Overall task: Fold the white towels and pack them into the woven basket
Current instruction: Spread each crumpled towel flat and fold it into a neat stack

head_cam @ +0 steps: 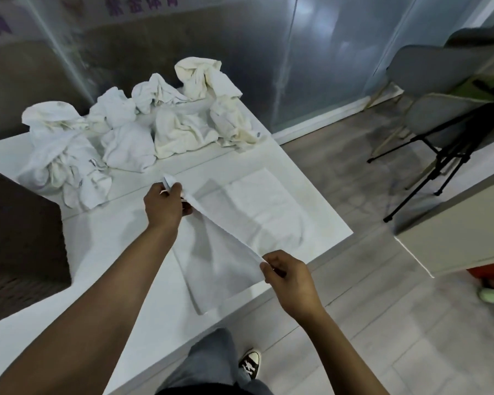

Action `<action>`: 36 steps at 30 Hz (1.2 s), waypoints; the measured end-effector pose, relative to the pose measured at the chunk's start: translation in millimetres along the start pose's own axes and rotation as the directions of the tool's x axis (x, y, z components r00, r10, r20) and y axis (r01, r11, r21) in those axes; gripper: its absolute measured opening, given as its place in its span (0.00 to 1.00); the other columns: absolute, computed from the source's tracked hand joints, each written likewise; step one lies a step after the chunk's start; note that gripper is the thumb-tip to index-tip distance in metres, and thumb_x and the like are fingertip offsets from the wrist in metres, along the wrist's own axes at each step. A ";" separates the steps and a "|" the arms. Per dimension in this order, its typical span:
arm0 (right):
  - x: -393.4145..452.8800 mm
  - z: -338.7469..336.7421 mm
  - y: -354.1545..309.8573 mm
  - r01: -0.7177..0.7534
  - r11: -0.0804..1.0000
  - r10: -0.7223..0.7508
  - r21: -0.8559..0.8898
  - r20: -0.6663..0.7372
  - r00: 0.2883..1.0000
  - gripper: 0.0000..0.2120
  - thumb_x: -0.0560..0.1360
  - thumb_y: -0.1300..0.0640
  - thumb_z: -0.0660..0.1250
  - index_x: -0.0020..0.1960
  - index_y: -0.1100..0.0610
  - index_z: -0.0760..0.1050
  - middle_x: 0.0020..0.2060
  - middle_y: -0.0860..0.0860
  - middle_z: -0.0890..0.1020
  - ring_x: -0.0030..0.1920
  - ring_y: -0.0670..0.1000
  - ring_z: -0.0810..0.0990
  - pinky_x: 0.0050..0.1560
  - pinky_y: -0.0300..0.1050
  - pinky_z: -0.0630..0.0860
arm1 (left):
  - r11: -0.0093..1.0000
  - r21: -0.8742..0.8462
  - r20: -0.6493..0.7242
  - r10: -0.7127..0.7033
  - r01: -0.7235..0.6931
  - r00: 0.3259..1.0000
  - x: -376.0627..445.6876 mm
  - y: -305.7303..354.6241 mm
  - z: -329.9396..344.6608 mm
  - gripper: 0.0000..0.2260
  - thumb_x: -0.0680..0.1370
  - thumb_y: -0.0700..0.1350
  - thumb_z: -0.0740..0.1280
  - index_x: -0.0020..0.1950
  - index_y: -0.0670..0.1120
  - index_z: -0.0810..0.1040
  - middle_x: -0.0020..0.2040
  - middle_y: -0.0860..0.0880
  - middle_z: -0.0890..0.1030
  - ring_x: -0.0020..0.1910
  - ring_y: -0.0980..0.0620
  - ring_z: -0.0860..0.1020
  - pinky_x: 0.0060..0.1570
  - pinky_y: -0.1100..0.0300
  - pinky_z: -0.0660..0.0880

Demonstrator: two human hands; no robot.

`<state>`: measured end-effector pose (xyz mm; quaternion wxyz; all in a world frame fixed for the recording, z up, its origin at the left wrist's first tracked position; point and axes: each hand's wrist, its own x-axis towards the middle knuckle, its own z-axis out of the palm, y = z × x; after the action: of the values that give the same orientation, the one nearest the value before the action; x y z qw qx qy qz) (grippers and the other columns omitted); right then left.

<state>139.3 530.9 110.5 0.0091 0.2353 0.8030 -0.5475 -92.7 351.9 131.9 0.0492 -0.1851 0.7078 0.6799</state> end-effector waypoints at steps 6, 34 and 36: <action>38.0 -42.5 24.7 -0.035 0.997 0.038 0.065 -0.045 0.998 0.03 0.79 0.53 0.70 0.48 0.45 0.79 0.37 0.49 0.85 0.38 0.59 0.81 0.43 0.57 0.79 | 0.998 0.053 0.001 0.026 -0.026 1.000 0.7 10.2 75.1 0.05 0.79 0.41 0.67 0.44 0.45 0.75 0.47 0.39 0.80 0.38 0.43 0.81 0.29 0.59 0.79; 227.0 -160.9 166.2 -0.295 0.911 0.314 -0.287 0.020 0.949 0.07 0.78 0.59 0.66 0.52 0.49 0.77 0.42 0.44 0.81 0.44 0.49 0.79 0.43 0.42 0.71 | 0.740 0.671 0.128 -0.171 0.042 0.977 7.3 -133.3 238.9 0.15 0.80 0.47 0.68 0.66 0.51 0.76 0.51 0.52 0.81 0.49 0.49 0.80 0.52 0.54 0.78; 227.7 -163.9 173.2 -0.283 0.912 0.311 -0.298 0.051 0.949 0.07 0.78 0.59 0.66 0.53 0.49 0.77 0.42 0.43 0.81 0.44 0.48 0.79 0.44 0.42 0.72 | 0.668 0.739 0.073 -0.211 0.090 0.975 -23.0 -158.0 205.2 0.14 0.80 0.45 0.67 0.66 0.49 0.76 0.53 0.50 0.80 0.52 0.48 0.79 0.53 0.54 0.77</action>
<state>43.9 809.7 -37.5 0.1656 0.3238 0.8272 -0.4283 -56.8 556.5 -24.4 0.2288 -0.1557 0.8963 0.3465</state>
